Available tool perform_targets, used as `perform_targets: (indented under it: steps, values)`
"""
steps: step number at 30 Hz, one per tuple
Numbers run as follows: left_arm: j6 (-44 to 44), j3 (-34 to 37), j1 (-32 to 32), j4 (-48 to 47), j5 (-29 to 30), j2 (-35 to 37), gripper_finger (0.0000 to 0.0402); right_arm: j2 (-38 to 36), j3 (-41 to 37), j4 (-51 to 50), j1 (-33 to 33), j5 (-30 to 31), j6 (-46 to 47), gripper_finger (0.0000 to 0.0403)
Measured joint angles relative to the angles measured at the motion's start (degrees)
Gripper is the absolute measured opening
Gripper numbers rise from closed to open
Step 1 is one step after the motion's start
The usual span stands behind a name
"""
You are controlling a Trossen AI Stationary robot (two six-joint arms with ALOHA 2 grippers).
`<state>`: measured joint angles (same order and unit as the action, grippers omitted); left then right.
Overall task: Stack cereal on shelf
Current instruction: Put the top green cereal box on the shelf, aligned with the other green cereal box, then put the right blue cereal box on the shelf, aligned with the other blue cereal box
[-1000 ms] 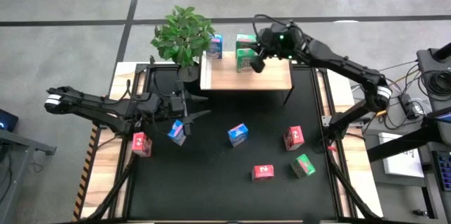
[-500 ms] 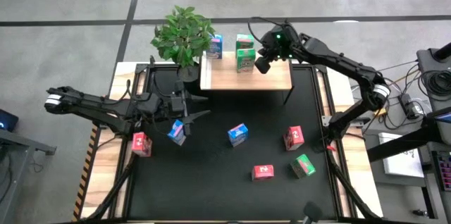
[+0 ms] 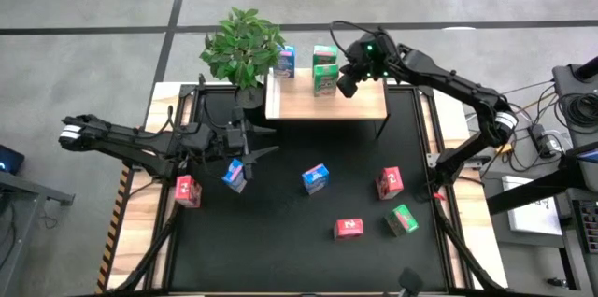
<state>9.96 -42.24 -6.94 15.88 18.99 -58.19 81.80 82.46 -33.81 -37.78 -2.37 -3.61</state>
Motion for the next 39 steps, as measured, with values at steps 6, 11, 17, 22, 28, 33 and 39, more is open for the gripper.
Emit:
perform_targets:
  steps: [6, 11, 17, 22, 28, 33, 39]
  values:
    - [-0.18, 0.00, 0.00, 0.00, 0.01, 0.00, 0.0184, 0.00, 0.00, 0.24, 0.05, -0.70, 0.80, 0.0009]
    - [-0.16, 0.00, 0.01, 0.00, 0.01, 0.00, 0.0184, 0.00, -0.02, 0.22, 0.02, -0.66, 0.77, 0.0009]
    - [-1.49, -0.28, 0.00, 0.19, -0.01, 0.07, 0.0184, -1.91, 2.61, -4.58, 1.01, -0.59, 1.55, 0.0009]
    - [-5.08, 0.24, -0.92, 0.43, 0.02, -0.25, 0.0184, -7.24, 2.84, -7.48, 6.40, -0.76, 1.39, 0.0009]
    - [-6.48, 0.52, -4.55, 0.44, -0.01, -2.05, 0.0184, -13.66, -3.07, -8.19, 17.54, -2.25, -1.21, 0.0009]
    - [-6.48, 0.57, -7.78, 0.16, -0.01, -3.00, 0.0184, -16.55, -12.24, -5.18, 26.65, -4.13, -2.45, 0.0009]
    - [-6.54, 0.59, -9.27, 0.09, -0.03, -3.32, 0.0184, -16.12, -22.60, 5.84, 34.29, -4.26, -1.98, 0.0009]
